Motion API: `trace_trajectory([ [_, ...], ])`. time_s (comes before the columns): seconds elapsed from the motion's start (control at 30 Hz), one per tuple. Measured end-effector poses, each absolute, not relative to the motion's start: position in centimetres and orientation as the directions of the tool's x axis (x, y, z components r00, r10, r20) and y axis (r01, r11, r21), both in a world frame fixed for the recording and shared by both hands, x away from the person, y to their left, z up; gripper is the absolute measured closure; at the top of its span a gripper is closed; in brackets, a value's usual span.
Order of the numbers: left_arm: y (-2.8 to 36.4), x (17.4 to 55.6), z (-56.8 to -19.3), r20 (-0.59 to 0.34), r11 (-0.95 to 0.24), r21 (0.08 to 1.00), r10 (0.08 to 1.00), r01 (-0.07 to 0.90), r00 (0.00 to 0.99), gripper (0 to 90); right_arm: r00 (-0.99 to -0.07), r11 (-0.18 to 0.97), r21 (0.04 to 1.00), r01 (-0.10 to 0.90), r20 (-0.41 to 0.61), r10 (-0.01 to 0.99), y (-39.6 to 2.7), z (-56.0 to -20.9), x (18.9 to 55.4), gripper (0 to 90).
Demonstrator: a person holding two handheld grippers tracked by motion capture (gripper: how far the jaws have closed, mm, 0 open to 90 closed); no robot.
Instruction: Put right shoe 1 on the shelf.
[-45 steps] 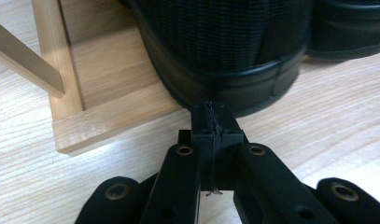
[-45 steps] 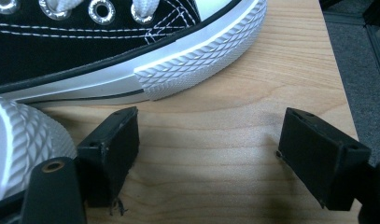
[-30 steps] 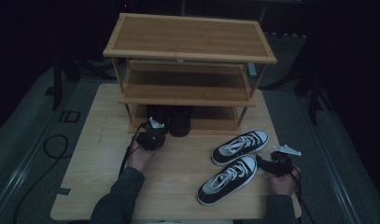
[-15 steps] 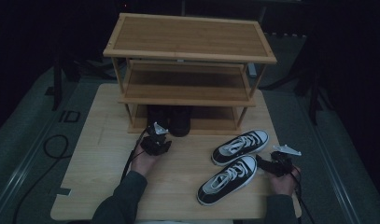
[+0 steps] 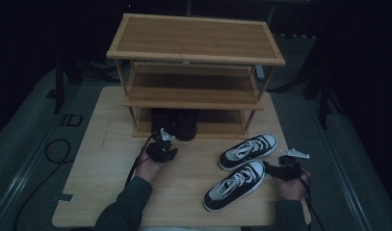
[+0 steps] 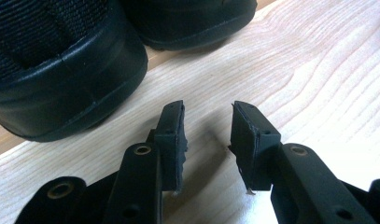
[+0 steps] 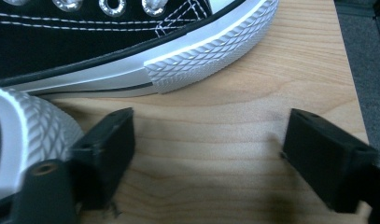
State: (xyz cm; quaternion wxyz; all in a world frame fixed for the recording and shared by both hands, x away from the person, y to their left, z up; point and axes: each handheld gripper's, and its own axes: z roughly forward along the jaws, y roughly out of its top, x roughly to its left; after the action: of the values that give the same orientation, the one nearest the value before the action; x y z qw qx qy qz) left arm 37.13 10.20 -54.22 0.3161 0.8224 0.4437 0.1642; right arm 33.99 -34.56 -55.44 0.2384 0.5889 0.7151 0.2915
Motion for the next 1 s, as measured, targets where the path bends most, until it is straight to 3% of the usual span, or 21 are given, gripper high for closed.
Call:
trace_trajectory([
  [0.1, 10.8, 36.9, -54.0, -0.012, -0.406, 0.666, 0.833, 0.626, 0.554, 63.6, -0.198, 0.114, 0.697, 0.708, 0.041, 0.979, -34.7, -55.0, 33.8, 35.9],
  [0.27, 11.4, 36.6, -54.2, -0.029, -0.394, 0.662, 0.837, 0.638, 0.547, 62.5, -0.207, 0.115, 0.729, 0.674, 0.037, 0.978, -34.3, -53.7, 33.4, 42.9],
  [1.0, 11.6, 36.4, -54.7, -0.037, -0.397, 0.645, 0.837, 0.653, 0.546, 62.0, -0.332, 0.181, 0.814, 0.552, 0.015, 0.943, -30.2, -48.3, 33.3, 42.5],
])
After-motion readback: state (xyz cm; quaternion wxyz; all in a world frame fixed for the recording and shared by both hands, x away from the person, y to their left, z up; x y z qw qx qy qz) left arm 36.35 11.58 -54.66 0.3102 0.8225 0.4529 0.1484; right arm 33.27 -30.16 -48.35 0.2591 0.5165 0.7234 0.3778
